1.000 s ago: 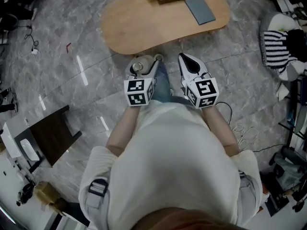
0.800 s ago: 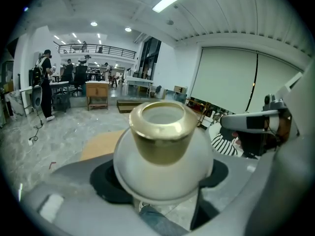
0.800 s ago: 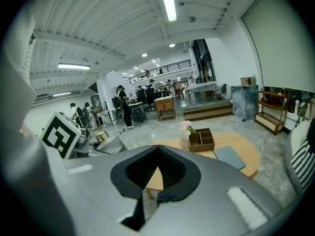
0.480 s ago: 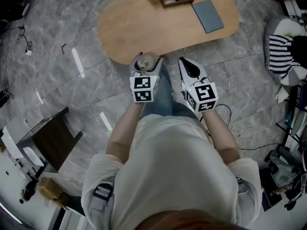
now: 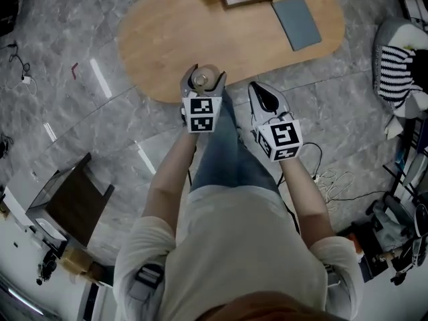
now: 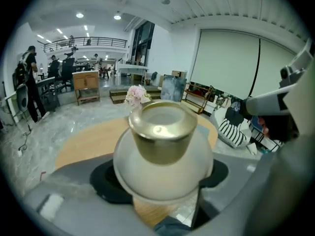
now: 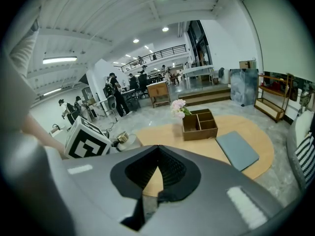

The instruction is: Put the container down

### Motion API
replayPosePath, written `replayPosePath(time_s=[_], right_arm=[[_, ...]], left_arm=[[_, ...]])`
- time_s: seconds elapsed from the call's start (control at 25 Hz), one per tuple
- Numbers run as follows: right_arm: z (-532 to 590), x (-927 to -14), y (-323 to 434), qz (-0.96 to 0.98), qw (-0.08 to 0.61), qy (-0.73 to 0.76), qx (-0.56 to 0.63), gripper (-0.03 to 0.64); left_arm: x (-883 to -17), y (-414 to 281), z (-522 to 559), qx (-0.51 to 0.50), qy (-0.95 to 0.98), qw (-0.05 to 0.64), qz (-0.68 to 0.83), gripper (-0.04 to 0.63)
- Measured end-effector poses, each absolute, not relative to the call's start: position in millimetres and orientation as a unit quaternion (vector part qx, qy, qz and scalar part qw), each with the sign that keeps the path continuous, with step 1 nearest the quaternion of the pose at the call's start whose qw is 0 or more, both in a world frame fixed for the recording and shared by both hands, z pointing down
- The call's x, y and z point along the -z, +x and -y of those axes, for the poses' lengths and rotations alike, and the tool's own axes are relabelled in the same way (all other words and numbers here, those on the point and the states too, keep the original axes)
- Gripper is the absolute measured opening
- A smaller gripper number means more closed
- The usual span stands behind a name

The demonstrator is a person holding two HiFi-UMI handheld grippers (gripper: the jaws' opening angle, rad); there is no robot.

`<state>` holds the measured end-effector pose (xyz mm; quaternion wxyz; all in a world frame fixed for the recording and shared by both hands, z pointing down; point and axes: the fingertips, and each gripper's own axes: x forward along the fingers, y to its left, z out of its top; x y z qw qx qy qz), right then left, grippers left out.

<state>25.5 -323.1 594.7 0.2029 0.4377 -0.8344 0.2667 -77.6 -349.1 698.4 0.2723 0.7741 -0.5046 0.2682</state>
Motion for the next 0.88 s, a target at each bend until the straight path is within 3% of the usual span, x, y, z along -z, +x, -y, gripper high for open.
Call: replayPosePath(time_s=[0.36, 0.88], right_arm=[[338, -662, 26, 0.818, 0.227, 0.431, -0.305, 0.002], [346, -712, 28, 0.800, 0.235, 0.434, -0.342, 0.002]], left_arm=[[-796, -67, 386, -0.314, 0.767, 0.271, 0.489, 0.350], [-860, -60, 429, -0.341, 0.769, 0.239, 0.485, 0.350]])
